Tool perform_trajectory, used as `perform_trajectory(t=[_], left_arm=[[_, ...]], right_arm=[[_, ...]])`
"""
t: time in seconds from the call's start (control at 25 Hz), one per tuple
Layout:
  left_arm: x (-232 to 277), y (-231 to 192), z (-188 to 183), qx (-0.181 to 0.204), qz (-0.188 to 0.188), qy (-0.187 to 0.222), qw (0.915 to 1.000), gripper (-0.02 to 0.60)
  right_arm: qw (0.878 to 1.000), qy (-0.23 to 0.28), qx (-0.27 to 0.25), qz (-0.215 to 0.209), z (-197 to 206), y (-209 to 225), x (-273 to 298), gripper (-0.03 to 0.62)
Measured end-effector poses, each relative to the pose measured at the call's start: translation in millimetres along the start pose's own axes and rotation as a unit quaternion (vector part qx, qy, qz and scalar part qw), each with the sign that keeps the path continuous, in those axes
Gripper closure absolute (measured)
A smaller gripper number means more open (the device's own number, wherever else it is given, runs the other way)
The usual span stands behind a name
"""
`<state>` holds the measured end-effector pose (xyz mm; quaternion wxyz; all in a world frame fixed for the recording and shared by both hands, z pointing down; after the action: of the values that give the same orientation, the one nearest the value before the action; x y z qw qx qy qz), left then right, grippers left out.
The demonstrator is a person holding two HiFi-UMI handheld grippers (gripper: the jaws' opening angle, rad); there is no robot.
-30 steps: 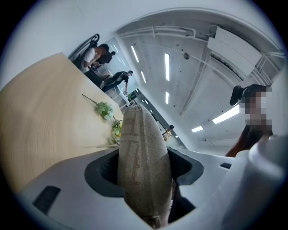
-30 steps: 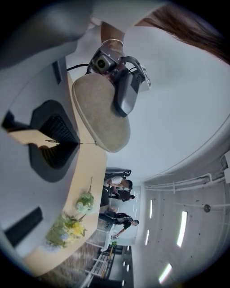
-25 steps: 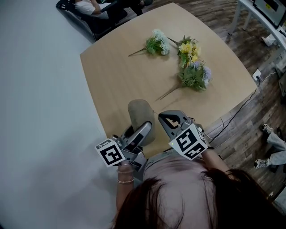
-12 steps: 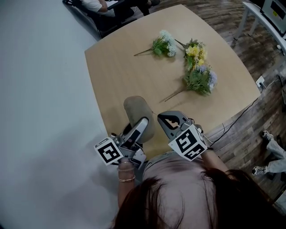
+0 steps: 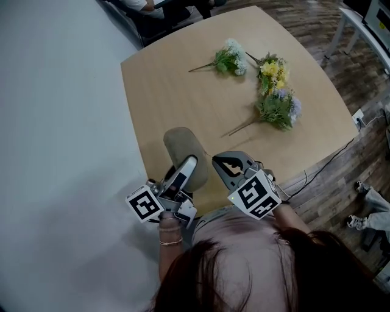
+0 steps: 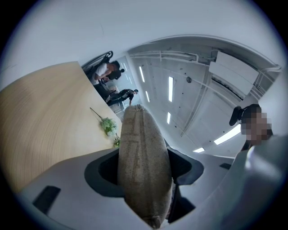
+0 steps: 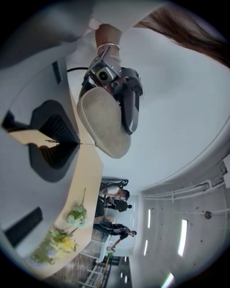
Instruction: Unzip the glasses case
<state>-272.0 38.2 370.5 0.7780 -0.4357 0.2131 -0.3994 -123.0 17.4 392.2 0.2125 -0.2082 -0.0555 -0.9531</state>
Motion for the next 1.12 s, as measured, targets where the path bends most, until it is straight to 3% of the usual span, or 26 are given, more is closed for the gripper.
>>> perform_trajectory(t=[1.12], left_arm=[[-9.1,-11.4,-23.9,-0.043,0.019,0.08,0.9957,0.299]], right_arm=[[1.0,0.003,-0.004,-0.016,-4.8,-18.3,5.6,0.58]])
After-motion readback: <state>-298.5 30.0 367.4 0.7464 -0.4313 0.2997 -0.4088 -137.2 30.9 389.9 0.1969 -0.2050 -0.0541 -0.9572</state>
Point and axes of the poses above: the fingertips, and each gripper's own axes: x forward along the fingers, y to its right, z out of its underside, the point moved 7 cm from there along -x, backward along the fingers, and after that the axes turned 3 degrees about x, right-handed, at the moved point
